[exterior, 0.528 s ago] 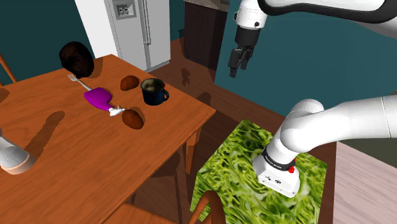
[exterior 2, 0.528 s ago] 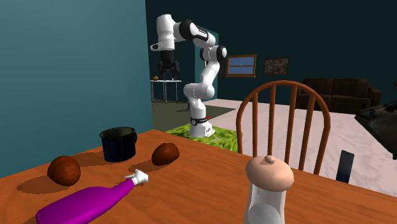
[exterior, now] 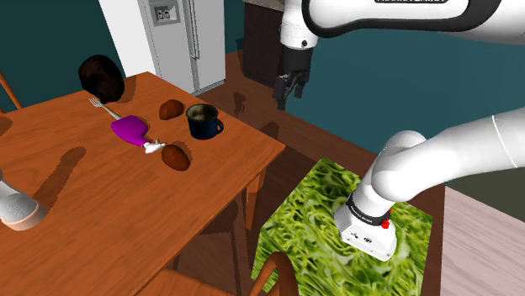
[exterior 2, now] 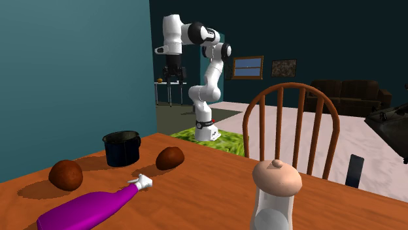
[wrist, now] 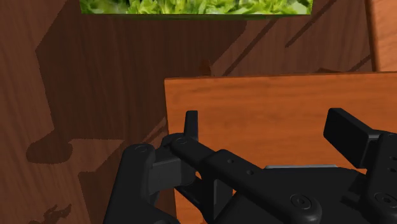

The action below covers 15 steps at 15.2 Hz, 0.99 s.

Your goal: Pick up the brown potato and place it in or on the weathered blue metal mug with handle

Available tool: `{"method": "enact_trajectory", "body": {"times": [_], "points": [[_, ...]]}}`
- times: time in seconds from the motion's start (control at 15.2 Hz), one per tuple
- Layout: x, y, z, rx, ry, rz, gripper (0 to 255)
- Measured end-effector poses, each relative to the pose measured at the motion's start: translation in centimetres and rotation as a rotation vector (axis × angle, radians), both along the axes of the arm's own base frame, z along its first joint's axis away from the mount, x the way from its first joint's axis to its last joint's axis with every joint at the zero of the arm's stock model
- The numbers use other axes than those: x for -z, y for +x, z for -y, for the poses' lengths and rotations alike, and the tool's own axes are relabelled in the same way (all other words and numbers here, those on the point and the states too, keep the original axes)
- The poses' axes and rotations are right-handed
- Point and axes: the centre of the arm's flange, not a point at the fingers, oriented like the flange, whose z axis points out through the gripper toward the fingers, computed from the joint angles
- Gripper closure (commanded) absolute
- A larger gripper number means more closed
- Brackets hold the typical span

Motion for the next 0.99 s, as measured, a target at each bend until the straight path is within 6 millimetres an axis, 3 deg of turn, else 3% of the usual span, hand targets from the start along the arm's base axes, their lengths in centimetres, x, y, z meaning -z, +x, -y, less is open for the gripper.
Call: {"method": "enact_trajectory", "body": {"times": [0.99], "points": [[8.4, 12.0, -16.1, -0.002, -0.139, 0.003, 0]]}}
